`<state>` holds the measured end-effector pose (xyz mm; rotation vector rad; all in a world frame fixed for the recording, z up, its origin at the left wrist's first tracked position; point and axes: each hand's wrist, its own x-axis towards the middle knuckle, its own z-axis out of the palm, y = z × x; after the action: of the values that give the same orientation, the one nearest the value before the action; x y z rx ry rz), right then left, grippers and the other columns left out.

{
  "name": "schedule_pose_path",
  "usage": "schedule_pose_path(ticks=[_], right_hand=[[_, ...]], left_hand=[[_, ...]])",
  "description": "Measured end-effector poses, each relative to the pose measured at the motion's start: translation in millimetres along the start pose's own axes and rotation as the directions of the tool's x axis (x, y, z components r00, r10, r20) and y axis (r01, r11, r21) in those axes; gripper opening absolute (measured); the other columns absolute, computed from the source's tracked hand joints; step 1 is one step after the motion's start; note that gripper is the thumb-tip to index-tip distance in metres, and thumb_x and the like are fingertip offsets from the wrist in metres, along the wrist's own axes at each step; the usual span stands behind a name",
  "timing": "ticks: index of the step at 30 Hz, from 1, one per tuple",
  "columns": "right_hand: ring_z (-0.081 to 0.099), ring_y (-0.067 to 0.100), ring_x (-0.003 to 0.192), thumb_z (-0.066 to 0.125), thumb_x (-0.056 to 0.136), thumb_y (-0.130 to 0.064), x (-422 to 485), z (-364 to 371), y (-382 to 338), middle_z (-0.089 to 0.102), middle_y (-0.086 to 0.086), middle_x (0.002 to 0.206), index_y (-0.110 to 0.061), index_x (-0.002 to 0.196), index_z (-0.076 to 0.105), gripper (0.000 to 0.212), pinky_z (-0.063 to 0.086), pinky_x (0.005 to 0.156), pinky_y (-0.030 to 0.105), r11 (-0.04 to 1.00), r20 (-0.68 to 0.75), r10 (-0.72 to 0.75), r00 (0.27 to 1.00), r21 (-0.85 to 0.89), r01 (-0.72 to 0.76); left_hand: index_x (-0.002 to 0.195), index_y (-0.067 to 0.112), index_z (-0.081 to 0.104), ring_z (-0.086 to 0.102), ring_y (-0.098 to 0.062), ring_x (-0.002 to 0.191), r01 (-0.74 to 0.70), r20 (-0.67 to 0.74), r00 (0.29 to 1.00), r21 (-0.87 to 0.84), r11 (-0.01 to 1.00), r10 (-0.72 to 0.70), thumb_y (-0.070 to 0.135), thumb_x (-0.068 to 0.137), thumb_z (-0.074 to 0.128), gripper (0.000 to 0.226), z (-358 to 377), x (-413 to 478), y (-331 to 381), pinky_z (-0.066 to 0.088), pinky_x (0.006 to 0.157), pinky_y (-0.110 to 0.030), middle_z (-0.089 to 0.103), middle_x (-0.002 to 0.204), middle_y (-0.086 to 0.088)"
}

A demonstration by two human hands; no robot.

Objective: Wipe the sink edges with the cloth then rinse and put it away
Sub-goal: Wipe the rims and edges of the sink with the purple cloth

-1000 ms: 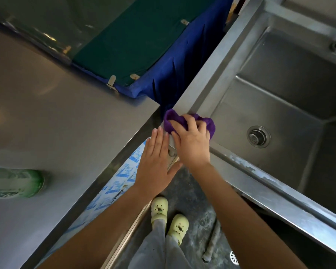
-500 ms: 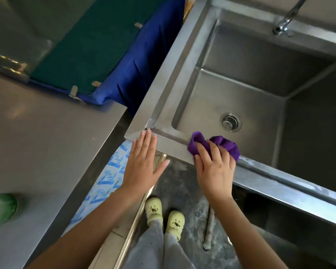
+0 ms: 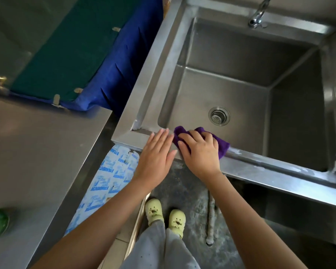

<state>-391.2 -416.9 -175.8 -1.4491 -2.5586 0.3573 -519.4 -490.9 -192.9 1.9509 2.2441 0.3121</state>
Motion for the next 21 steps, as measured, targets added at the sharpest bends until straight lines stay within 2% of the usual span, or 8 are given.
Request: schedule_pose_path(ticks=[4,8,12,17,21], right_hand=[[0.056,0.033,0.101,0.041,0.093,-0.041,-17.6,-5.4,22.1,0.064,-0.002,0.113,-0.026,0.11,0.059,0.029,0.044,0.087,0.045,0.994,-0.011,0.092,0.996,-0.061,-0.093],[0.054,0.037,0.1,0.037,0.091,-0.043,-34.6,-14.4,52.9,0.063,0.003,0.116,-0.024,0.113,0.06,0.037,0.044,0.081,0.046,0.971,-0.038,0.204,0.978,-0.118,-0.207],[0.053,0.039,0.092,0.035,0.09,-0.038,-34.8,-9.6,41.7,0.062,0.011,0.11,-0.017,0.108,0.06,0.038,0.043,0.075,0.045,0.952,-0.092,0.243,0.966,-0.167,-0.255],[0.054,0.036,0.088,0.036,0.092,-0.038,-18.9,3.1,0.2,0.063,0.008,0.106,-0.019,0.107,0.059,0.034,0.043,0.072,0.043,0.974,-0.073,0.119,0.99,-0.184,-0.131],[0.054,0.033,0.087,0.039,0.092,-0.039,-25.3,-2.2,19.4,0.062,0.005,0.106,-0.022,0.108,0.059,0.031,0.044,0.071,0.042,0.98,-0.064,0.067,0.996,-0.185,-0.078]], left_hand=[[0.131,0.011,0.052,0.047,-0.025,0.129,0.043,-0.003,0.999,0.044,0.998,-0.043,0.037,0.1,0.023,0.05,5.3,0.5,7.1,0.023,0.116,-0.04,0.056,0.133,-0.008],[0.128,0.012,0.055,0.049,-0.023,0.126,0.041,-0.03,0.999,0.048,0.998,-0.04,0.037,0.1,0.023,0.049,6.6,-0.5,4.9,0.026,0.115,-0.039,0.058,0.13,-0.006],[0.126,0.012,0.056,0.05,-0.023,0.124,0.046,-0.049,0.998,0.033,0.998,-0.045,0.036,0.1,0.022,0.049,8.4,-0.2,5.9,0.027,0.114,-0.04,0.059,0.128,-0.006],[0.124,0.012,0.057,0.049,-0.023,0.125,0.046,-0.089,0.995,0.04,0.998,-0.043,0.035,0.099,0.025,0.046,10.5,0.7,6.0,0.026,0.115,-0.04,0.059,0.127,-0.005],[0.125,0.012,0.056,0.048,-0.023,0.126,0.037,-0.079,0.996,0.054,0.998,-0.033,0.034,0.1,0.026,0.045,9.6,0.5,5.9,0.026,0.115,-0.042,0.058,0.129,-0.006]])
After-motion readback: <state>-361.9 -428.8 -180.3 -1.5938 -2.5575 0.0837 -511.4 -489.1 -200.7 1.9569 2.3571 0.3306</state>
